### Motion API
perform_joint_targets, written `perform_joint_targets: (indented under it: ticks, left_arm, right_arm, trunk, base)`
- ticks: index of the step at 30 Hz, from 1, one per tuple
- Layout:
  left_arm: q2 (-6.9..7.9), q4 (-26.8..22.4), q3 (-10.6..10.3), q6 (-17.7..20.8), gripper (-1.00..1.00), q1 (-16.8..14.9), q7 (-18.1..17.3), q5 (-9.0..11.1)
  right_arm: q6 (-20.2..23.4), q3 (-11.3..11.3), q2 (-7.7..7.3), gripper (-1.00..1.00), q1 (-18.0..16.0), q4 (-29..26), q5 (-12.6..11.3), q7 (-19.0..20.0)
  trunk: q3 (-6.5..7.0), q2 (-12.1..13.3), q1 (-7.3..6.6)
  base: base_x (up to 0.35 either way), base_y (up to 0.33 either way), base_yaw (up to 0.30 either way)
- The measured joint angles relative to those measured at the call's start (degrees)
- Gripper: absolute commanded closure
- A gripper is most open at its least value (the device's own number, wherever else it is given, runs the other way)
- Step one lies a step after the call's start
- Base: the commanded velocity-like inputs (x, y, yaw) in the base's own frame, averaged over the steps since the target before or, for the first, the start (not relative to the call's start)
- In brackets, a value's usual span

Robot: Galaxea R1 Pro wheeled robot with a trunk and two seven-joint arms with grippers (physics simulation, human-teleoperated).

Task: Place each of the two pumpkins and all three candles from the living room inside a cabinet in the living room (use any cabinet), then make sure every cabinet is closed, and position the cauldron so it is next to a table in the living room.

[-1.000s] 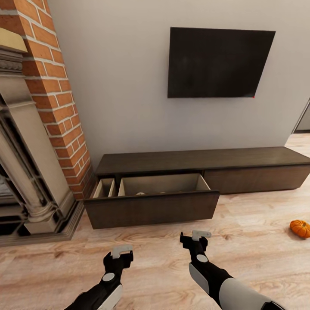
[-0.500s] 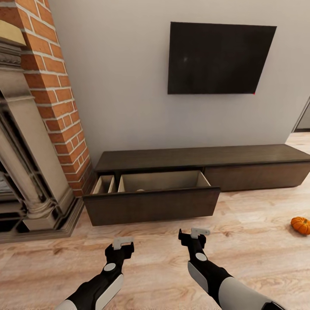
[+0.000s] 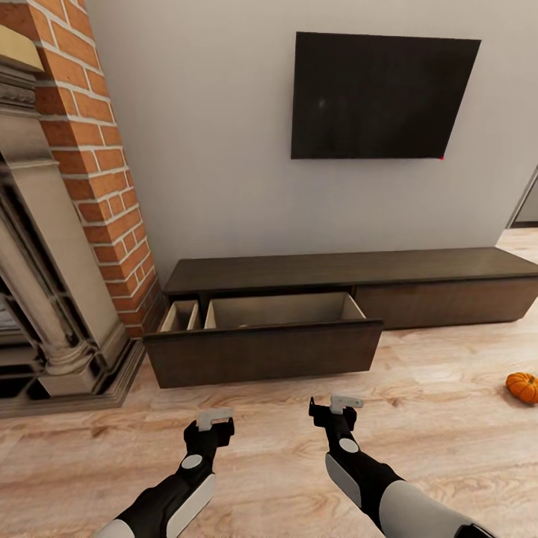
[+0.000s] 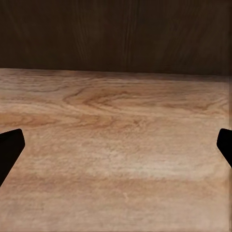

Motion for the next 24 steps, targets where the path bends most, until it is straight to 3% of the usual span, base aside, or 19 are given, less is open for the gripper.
perform_joint_targets:
  ticks: [14, 24]
  left_arm:
    - [0.21, -1.27, 0.01, 0.05, -1.00, 0.05, 0.06, 0.23]
    - [0.22, -1.26, 0.05, 0.09, -1.00, 0.05, 0.06, 0.14]
  right_arm:
    - [0.00, 0.00, 0.05, -1.00, 0.00, 0.00, 0.03, 0.09]
    - [0.00, 0.23, 0.05, -1.00, 0.00, 0.04, 0.92, 0.09]
  trunk:
    - [0.00, 0.00, -0.01]
    - [0.00, 0.00, -0.03]
  base:
    - [0.086, 0.000, 0.000]
    - [0.281, 0.000, 0.000]
